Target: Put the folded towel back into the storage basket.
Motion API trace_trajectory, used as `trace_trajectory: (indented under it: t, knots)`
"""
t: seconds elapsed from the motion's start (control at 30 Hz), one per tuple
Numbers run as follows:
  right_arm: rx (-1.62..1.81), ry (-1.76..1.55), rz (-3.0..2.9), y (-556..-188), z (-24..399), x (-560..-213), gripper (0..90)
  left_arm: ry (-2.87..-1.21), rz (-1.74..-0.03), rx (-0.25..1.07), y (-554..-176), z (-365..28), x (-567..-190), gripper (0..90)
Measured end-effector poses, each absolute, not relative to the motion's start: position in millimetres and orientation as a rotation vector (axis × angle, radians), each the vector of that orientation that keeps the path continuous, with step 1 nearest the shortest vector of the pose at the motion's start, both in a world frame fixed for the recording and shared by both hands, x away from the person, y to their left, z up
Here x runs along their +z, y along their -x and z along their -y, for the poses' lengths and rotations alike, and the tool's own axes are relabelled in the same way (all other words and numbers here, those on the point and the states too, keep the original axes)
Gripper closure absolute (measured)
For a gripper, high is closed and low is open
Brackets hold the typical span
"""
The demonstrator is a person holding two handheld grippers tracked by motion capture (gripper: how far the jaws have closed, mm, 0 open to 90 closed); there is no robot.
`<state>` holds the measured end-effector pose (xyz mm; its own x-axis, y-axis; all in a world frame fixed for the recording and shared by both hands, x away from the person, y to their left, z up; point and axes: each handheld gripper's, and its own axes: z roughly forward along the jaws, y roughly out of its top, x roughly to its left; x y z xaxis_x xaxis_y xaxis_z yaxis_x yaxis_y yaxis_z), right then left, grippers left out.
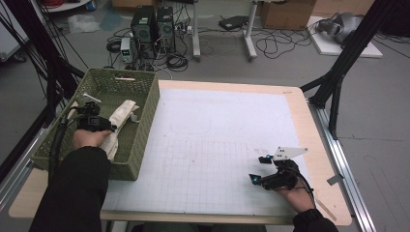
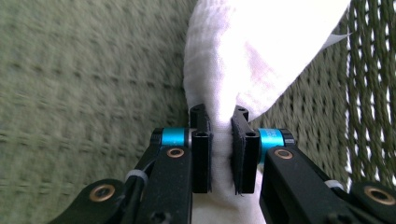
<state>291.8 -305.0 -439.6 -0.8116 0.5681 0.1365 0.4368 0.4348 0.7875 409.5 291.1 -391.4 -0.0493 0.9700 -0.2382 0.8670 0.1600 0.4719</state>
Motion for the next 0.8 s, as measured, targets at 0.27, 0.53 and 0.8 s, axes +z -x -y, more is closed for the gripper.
trace_trajectory:
  t: [0.27, 0.53, 0.8]
  knots:
    - [1.317, -0.893, -2.54, -292, 304, -440, 16.9, -1.778, -1.964, 0.144, -412, -289, -403, 63.5]
    - [1.321, -0.889, -2.535, -292, 305, -440, 16.9, -1.76, -1.878, 0.196, -408, -292, -389, 52.4]
    - [1.321, -0.887, -2.537, -292, 303, -440, 17.0, -1.825, -1.865, 0.163, -408, -289, -392, 74.3]
